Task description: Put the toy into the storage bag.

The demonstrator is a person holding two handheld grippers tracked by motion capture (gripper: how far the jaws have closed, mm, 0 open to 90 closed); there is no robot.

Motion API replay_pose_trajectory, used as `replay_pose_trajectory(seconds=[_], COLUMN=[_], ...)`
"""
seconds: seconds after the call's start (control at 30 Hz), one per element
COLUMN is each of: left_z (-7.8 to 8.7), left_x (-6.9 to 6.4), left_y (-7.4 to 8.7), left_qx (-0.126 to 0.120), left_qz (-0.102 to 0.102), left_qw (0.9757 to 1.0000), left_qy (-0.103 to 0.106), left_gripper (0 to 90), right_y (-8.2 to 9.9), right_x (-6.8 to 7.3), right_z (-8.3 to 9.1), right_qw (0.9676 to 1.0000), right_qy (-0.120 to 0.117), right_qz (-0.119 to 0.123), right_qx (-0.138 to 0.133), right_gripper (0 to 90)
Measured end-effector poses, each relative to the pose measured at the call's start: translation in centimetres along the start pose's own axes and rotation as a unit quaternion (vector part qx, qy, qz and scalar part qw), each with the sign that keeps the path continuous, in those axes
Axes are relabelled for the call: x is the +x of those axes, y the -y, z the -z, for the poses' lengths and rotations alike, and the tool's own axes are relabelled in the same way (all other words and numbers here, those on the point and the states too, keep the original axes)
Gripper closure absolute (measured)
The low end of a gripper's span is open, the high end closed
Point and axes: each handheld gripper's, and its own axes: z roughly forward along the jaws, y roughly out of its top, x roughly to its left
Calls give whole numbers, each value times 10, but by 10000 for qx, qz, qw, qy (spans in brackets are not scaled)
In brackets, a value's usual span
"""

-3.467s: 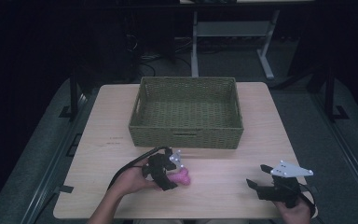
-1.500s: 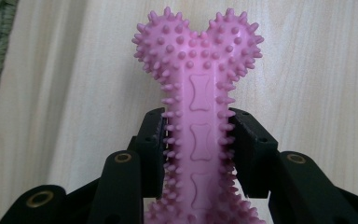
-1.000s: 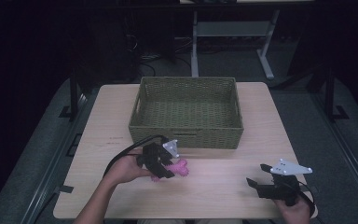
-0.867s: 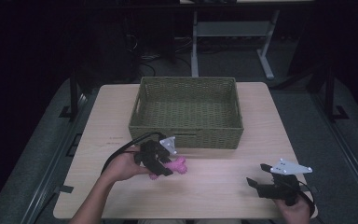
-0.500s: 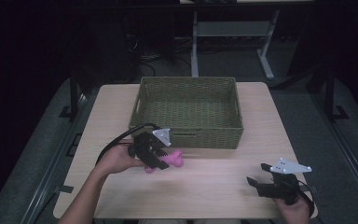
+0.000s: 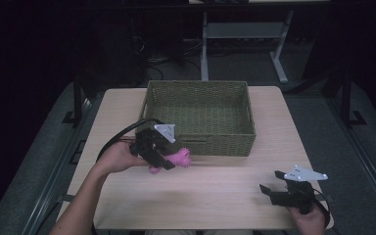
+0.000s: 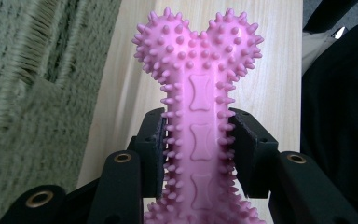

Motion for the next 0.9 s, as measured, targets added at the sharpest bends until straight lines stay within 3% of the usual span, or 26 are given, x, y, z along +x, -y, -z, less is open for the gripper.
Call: replay_pose_trajectory(seconds=[0.23,0.9], left_z=[10,33], left_x=[6,25], left_y=[-4,-22], left_qx=[-65,60], left_qz=[9,-1], left_qw=[10000,10000], left_qy=[20,-30], left_gripper=[586,585], right_y=[0,0], right_x=[-1,-2], right_z=[1,4], right_qw=[10000,9999], right_qy=[12,40], right_qz=[-64,-73], right_qx=[-26,-104], right_gripper=[222,222])
